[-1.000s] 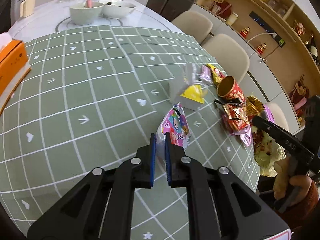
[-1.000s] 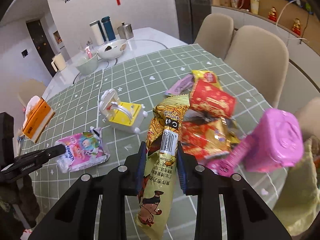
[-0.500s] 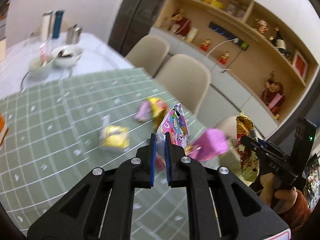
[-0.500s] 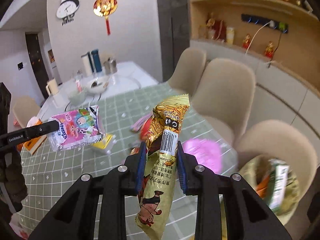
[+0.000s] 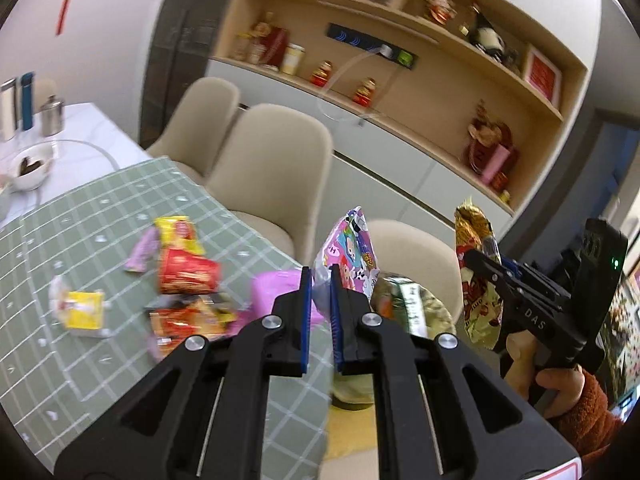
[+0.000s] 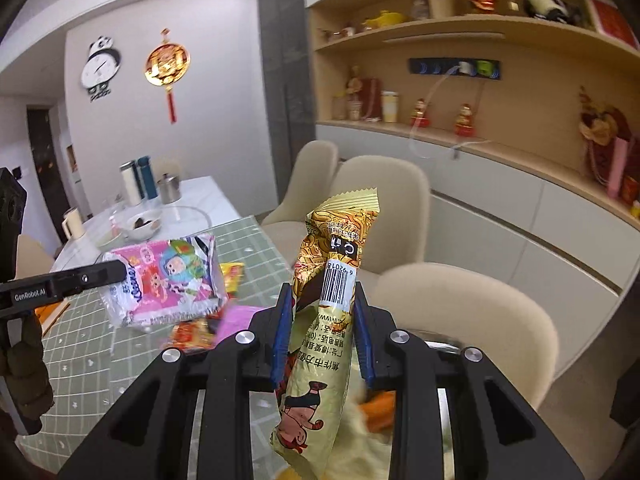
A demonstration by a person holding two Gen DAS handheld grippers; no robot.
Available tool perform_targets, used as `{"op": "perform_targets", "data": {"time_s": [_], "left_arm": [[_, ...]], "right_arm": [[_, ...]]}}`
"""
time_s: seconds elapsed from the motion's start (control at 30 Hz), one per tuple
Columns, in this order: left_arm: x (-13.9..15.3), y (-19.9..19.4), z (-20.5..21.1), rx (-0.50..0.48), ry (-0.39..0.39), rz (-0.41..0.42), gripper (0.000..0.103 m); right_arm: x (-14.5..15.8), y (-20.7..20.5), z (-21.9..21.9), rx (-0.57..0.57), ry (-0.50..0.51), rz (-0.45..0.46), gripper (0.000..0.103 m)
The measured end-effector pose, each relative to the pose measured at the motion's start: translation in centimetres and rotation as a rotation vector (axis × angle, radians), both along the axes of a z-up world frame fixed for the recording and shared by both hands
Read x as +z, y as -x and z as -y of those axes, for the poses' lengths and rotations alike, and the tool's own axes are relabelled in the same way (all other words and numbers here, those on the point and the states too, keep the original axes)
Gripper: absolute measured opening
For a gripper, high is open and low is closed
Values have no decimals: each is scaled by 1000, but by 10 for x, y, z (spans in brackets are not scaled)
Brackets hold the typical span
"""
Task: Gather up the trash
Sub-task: 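Carry the pink wrapper to the bin and release it with the left tool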
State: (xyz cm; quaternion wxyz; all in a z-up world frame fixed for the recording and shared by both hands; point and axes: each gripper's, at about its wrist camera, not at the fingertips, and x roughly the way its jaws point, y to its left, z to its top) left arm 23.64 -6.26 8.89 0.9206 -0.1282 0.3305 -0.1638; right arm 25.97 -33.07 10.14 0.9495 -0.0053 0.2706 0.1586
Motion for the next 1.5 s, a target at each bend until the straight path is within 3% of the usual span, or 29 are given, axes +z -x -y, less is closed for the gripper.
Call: {"op": "perform_targets", "data": {"time_s": [0.3,0.53,0.7,0.87,1.17,1.3,1.5], "left_arm": [[-16,-25,94,-111,3,-42,8],[-53,-60,135,-147,61,-156,8],[-87,-87,173,-187,41,-223,8],[-126,-107,206,-207,-27,-323,8],[-136,-105,205,-166,-55,-332,9],[-134,-102,193,-133,-37,-338,32],[-114,-89,166,-42,-37,-289,37]], "right_arm": [[-8,-2,90,-78,-24,18,28],[-25,-3,134,-101,-48,-3,28],[-40,-8,154,-102,-55,-36,28],[-51,-9,166,-97,-57,-57,28],[-74,-18,170,-87,-89,-117,28],[-80,-26,159,-58,-92,-125,28],[-88,-38,136,-12,-80,-148,28]]}}
